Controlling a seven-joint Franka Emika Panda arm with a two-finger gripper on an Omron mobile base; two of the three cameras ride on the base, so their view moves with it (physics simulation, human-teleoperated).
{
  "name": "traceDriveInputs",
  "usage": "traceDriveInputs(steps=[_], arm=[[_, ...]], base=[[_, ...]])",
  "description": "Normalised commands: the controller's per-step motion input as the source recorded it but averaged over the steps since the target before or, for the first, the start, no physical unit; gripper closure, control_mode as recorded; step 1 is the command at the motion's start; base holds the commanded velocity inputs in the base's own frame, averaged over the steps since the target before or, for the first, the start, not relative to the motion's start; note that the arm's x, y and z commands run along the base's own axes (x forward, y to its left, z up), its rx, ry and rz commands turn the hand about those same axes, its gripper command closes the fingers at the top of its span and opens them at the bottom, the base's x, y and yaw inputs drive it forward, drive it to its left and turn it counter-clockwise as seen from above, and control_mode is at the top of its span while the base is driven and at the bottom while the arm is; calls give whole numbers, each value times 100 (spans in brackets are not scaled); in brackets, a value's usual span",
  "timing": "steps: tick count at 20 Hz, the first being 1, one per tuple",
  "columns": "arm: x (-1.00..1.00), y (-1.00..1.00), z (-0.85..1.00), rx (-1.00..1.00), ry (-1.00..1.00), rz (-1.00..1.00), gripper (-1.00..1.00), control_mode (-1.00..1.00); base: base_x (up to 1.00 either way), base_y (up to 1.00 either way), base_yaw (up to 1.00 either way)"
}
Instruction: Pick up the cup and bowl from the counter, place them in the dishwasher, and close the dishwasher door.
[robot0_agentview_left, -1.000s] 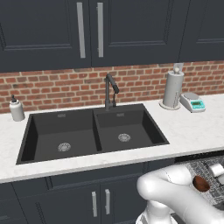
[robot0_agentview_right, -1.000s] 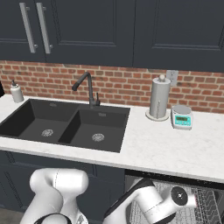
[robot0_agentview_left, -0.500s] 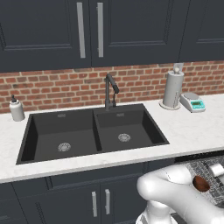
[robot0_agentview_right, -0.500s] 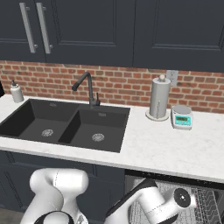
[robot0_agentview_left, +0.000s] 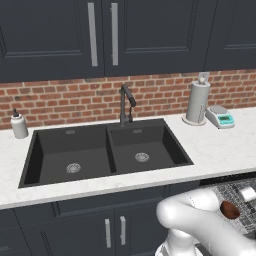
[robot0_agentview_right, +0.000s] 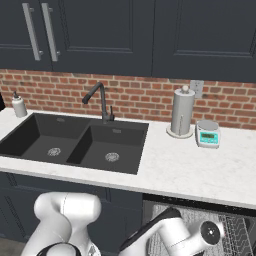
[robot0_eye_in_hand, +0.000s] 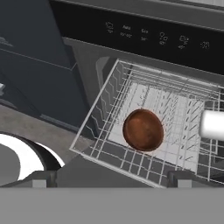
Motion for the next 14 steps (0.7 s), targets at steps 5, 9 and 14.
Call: traceDriveInputs(steps=[5, 9, 14], arm=[[-18, 0, 0, 0, -9, 0, -100, -100], [-22, 0, 0, 0, -8, 0, -100, -100], [-22, 0, 0, 0, -7, 0, -100, -100]], base=[[0, 0, 0], [0, 0, 0], [0, 0, 0]])
